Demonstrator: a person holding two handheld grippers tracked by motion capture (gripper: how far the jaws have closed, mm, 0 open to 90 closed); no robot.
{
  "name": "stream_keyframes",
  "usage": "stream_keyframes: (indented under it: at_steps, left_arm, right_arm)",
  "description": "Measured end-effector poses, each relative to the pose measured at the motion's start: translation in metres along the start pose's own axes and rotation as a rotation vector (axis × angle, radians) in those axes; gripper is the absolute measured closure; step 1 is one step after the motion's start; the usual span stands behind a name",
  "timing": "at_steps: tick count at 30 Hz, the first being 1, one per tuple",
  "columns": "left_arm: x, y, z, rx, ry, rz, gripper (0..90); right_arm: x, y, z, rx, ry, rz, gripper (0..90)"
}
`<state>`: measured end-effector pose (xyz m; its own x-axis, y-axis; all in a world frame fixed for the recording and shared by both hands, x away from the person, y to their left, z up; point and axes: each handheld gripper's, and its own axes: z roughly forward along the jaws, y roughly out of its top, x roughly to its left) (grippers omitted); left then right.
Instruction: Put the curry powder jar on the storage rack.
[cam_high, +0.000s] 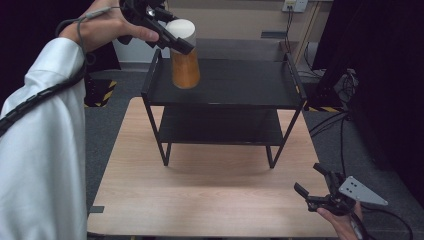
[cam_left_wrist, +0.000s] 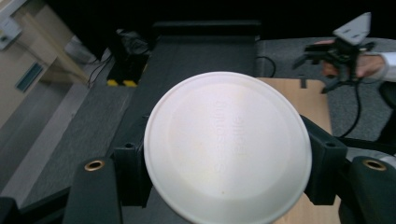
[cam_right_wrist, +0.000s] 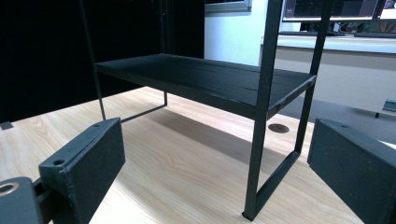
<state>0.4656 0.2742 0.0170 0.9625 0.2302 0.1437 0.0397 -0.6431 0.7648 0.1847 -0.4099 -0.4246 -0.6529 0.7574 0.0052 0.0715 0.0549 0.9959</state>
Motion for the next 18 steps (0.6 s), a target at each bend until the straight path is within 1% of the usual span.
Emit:
stream_keyframes:
  at_steps: [1,2,3,5,7,10,11,13,14,15,16,17,18]
  left_arm:
    - [0.003,-0.002,0.002,0.007,0.014,-0.002,32.5]
    - [0.005,-0.006,0.005,0.011,0.030,-0.019,32.5]
    - [0.009,-0.012,0.007,0.007,0.053,-0.037,32.5]
    - [0.012,-0.018,0.009,0.006,0.076,-0.056,32.6]
    - [0.015,-0.025,0.011,0.008,0.089,-0.074,32.6]
    - [0.021,-0.032,0.013,0.009,0.085,-0.094,32.6]
    - [0.023,-0.035,0.015,0.010,0.082,-0.107,32.6]
    - [0.024,-0.039,0.018,0.010,0.089,-0.113,32.6]
    - [0.024,-0.040,0.019,0.016,0.091,-0.115,32.6]
    - [0.026,-0.041,0.023,0.033,0.087,-0.123,32.6]
    - [0.026,-0.041,0.023,0.033,0.087,-0.123,32.5]
    - [0.027,-0.045,0.024,0.012,0.086,-0.125,32.6]
    - [0.028,-0.047,0.025,0.003,0.083,-0.129,32.6]
  right_arm:
    - [0.000,0.000,0.000,0.000,-0.001,0.000,4.1]
    - [0.000,0.000,0.000,0.001,-0.002,0.000,4.1]
    - [0.000,0.000,-0.001,0.003,-0.002,0.001,4.1]
    - [0.000,0.000,-0.002,0.002,-0.003,0.000,4.1]
    - [0.000,0.000,-0.003,0.002,-0.005,0.001,4.1]
    - [0.000,-0.001,-0.003,0.004,-0.007,0.005,4.1]
    - [0.000,-0.001,-0.002,0.004,-0.007,0.005,4.1]
    - [0.000,-0.001,-0.002,0.007,-0.005,0.005,4.1]
    - [0.000,-0.001,-0.002,0.008,-0.004,0.005,4.1]
    - [0.000,-0.001,-0.002,0.008,-0.002,0.005,4.1]
    - [0.000,-0.001,-0.002,0.008,-0.002,0.005,4.1]
    - [0.000,-0.001,-0.002,0.008,-0.003,0.004,4.1]
    - [0.000,-0.001,-0.002,0.007,-0.003,0.005,4.1]
